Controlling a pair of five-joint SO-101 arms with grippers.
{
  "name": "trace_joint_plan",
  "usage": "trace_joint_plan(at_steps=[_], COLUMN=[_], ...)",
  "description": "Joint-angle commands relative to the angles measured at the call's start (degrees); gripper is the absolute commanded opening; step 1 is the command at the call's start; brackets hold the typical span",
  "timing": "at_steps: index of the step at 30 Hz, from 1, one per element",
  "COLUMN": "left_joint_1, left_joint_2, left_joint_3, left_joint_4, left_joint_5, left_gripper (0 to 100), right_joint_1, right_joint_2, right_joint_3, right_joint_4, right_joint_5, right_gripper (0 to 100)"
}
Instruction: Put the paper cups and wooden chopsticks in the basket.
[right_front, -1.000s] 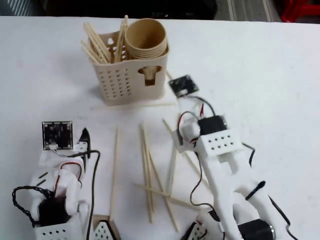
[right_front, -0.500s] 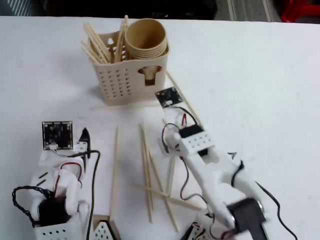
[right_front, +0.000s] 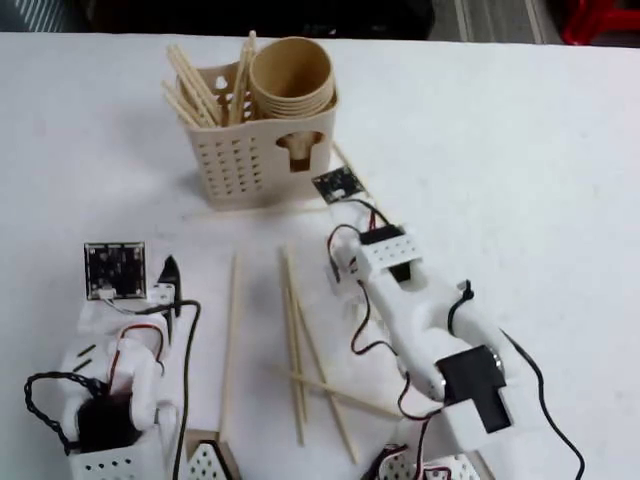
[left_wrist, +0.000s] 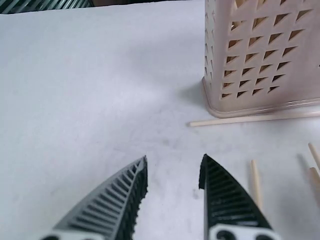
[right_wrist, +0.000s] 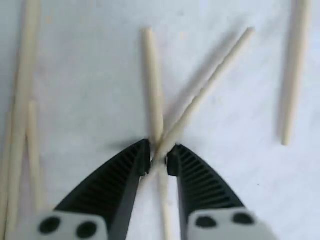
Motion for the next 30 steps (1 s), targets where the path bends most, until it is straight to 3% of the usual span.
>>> trace_joint_plan(at_steps=[1,6,16,23,30], left_joint_1=[-0.57,-0.57,-0.57,-0.57,-0.57], left_joint_2=[-0.66,-0.66,-0.66,-0.66,-0.66], left_joint_3=[-0.26,0.18,0.88,0.88,0.88], left_joint_4=[0.00,-0.26,-1.49,-1.49,-1.49], left_joint_5=[0.00,0.00,0.00,0.00,0.00], left_gripper=[18,18,18,18,18], right_joint_1=[2.07,7.69,12.79,12.26,9.01], right_joint_2=[0.13,-3.56,-23.78,-36.79,-49.10], right_joint_3=[-0.88,-1.49,-7.38,-9.05,-9.14], right_joint_4=[0.31,1.27,13.32,15.60,11.56], right_joint_5=[1.41,6.15,5.80,5.63,4.92], right_gripper=[1.7,1.7,1.7,1.7,1.7])
